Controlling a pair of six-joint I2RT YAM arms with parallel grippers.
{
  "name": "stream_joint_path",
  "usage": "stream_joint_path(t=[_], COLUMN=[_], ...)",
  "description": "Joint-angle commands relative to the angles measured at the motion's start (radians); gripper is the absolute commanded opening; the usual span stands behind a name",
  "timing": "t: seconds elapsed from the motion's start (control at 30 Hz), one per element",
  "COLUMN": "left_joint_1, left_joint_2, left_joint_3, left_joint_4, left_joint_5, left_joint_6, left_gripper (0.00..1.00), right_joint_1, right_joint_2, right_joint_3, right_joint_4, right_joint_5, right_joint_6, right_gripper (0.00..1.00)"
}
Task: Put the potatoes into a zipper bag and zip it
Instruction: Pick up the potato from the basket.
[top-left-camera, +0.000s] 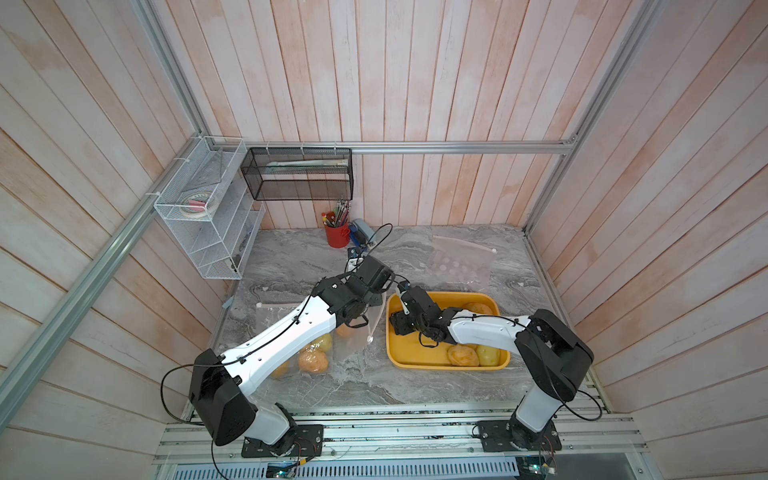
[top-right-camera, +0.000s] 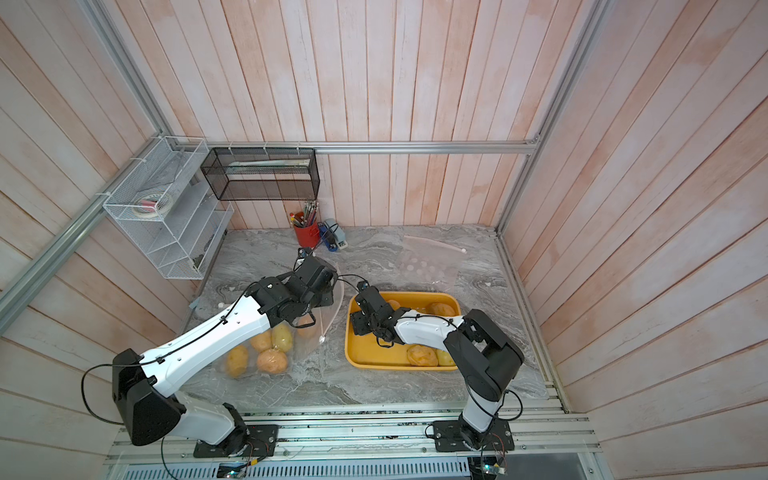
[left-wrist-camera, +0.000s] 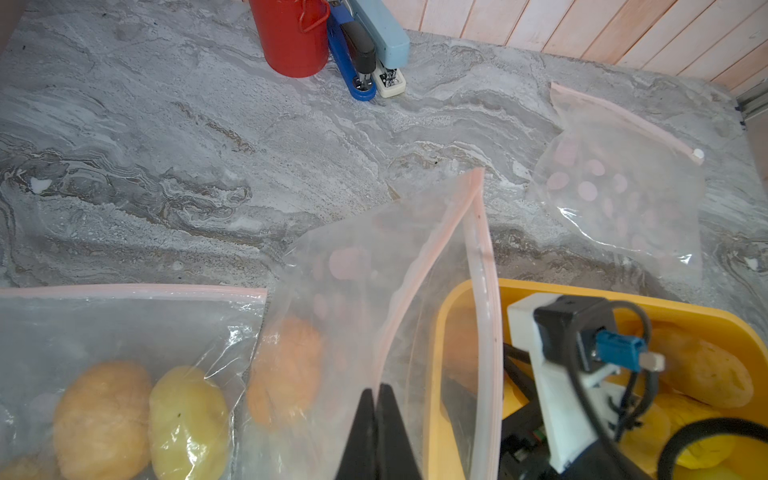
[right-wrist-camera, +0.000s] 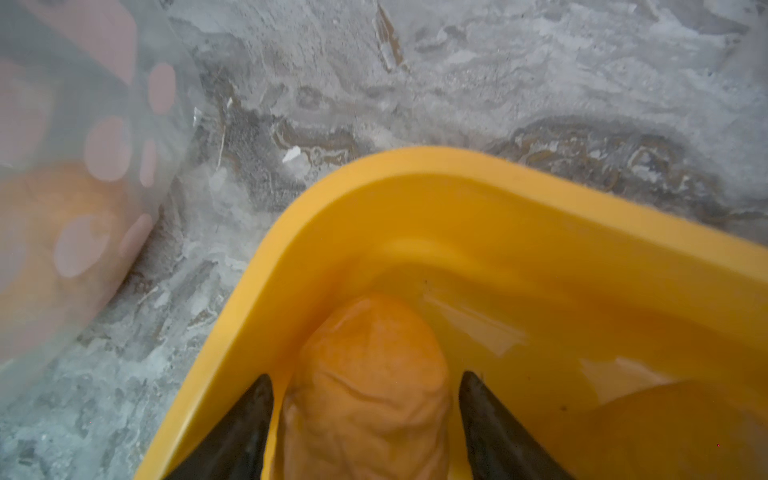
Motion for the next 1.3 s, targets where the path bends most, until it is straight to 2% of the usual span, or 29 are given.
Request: stream_joint_path(t=[0.0,0.17,0.33,0.43,0.67,0.8,1.1,1.27], left_joint_1=[0.006,0.007,0.007,0.007,0.007,0.007,0.007,0.007], left_joint_2=[-0.001,-0.001,0.003,0.001,-0.015,-0.009,0.022,0.021], left_joint_3=[0.018,0.02,0.018,0.013,-0.019,-0.024,-0.015,-0.017], left_joint_4=[-0.005,-0.004,0.001,0.009,0.085,0.094,0.09,0.09], left_joint_5=[0.009,0.009,0.015,0.027,0.112,0.124,0.126,0.126], left_joint_6=[0.004,0.005,0.006,0.012,0.062,0.065,0.06,0.057], left_gripper=[0.0,0.0,0.0,0.0,0.0,0.0,0.0,0.0], right_joint_1=[0.008,0.009,0.008,0.008,0.006,0.002,0.002,0.004], right_joint_2=[0.043,0.083,0.053,0.005,-0.152,-0.268,-0.551,-0.58], right_joint_3=[0.031,0.065,0.049,0.019,-0.075,-0.144,-0.278,-0.218], right_joint_4=[-0.117,-0.142,-0.124,-0.1,-0.031,0.021,0.163,0.152], right_joint_5=[0.1,0.112,0.104,0.099,0.107,0.1,0.035,-0.041], right_joint_6=[0.034,0.038,0.038,0.042,0.069,0.088,0.101,0.086], right_gripper=[0.71,0.69,0.56,0.48,0.37,0.3,0.27,0.27])
